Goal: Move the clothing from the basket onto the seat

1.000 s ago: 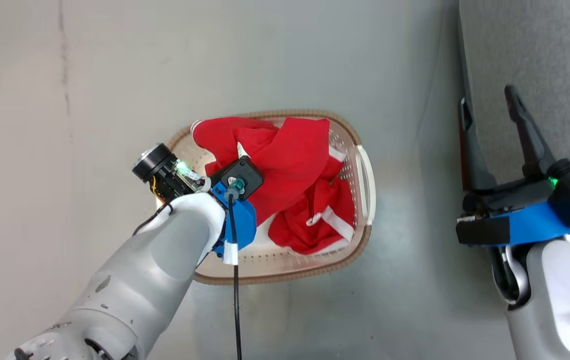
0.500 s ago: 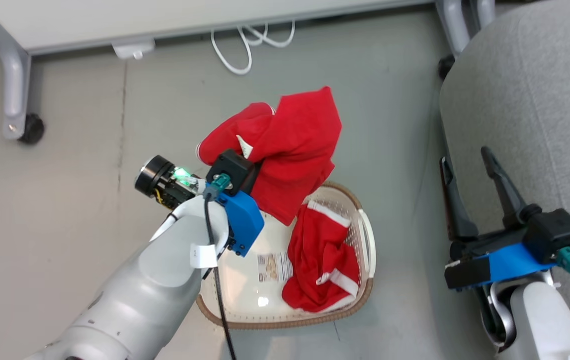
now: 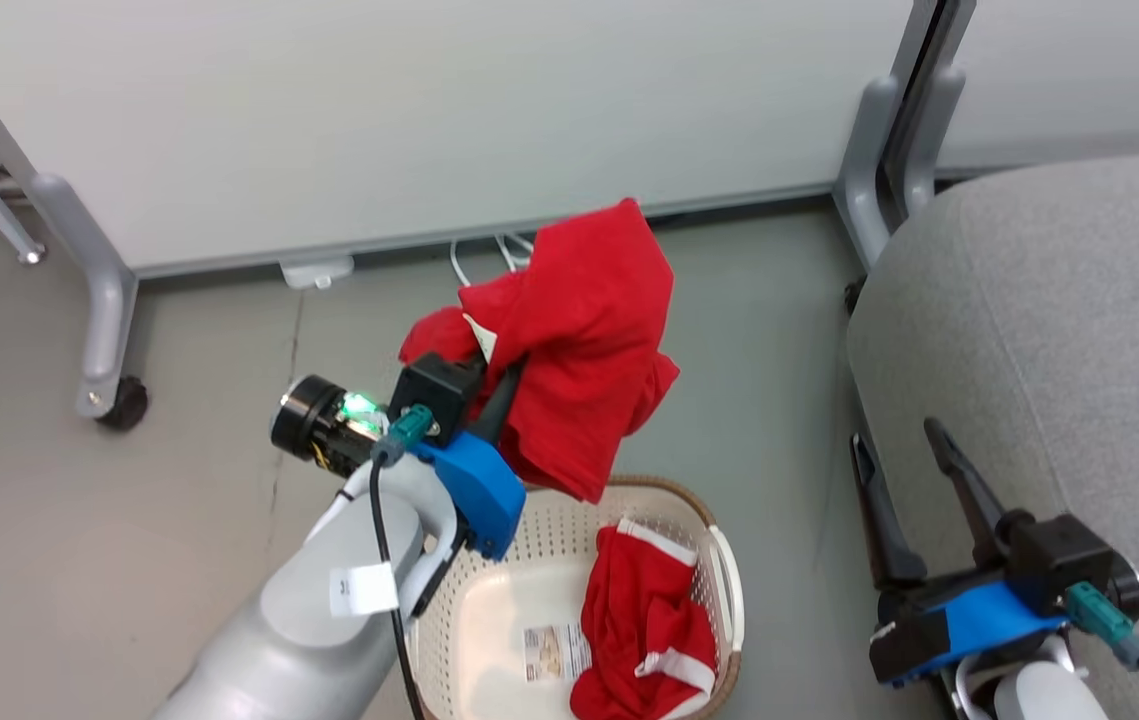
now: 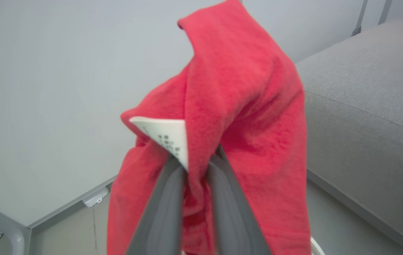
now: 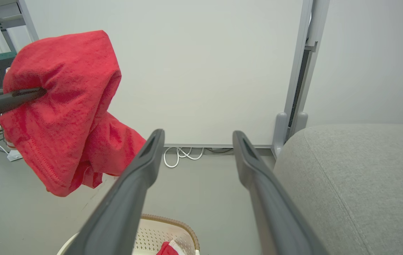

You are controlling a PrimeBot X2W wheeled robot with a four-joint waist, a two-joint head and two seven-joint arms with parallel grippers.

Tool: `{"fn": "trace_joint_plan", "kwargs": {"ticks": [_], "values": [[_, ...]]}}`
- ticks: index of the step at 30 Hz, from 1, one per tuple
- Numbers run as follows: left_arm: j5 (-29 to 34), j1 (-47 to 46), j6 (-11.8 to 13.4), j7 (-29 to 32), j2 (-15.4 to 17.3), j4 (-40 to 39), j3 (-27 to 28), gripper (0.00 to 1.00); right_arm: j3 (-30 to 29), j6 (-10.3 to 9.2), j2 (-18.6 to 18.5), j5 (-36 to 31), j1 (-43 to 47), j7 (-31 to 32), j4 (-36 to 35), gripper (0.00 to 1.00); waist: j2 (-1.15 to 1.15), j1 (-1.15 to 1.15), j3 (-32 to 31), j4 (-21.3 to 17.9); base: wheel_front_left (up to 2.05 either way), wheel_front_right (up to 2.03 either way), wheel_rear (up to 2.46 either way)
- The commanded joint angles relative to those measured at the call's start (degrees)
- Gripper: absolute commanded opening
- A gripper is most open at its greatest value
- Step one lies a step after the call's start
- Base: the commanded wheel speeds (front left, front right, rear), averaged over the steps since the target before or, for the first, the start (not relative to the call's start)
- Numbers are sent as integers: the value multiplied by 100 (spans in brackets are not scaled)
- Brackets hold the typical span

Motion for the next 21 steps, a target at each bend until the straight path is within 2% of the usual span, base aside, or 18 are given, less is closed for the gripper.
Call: {"fn": "trace_joint_plan", "kwargs": {"ticks": [1,11,16,21], "values": [[49,173,25,-28,10,-112,62,0,-4,3,30,20,183,-20,28,100,-1,1,-300,21,0,0,0],[193,610,18,-29,60,-550,180,0,36,2,73,41,559,-20,49,100,-1,1,-681,142,0,0,0],[261,635,18,-30,27,-686,175,0,264,2,75,87,431,-20,16,100,-1,1,-673,197,0,0,0],[331,563,-2,-29,-47,-801,137,0,744,3,15,184,193,-20,57,100,-1,1,-635,270,0,0,0]]}}
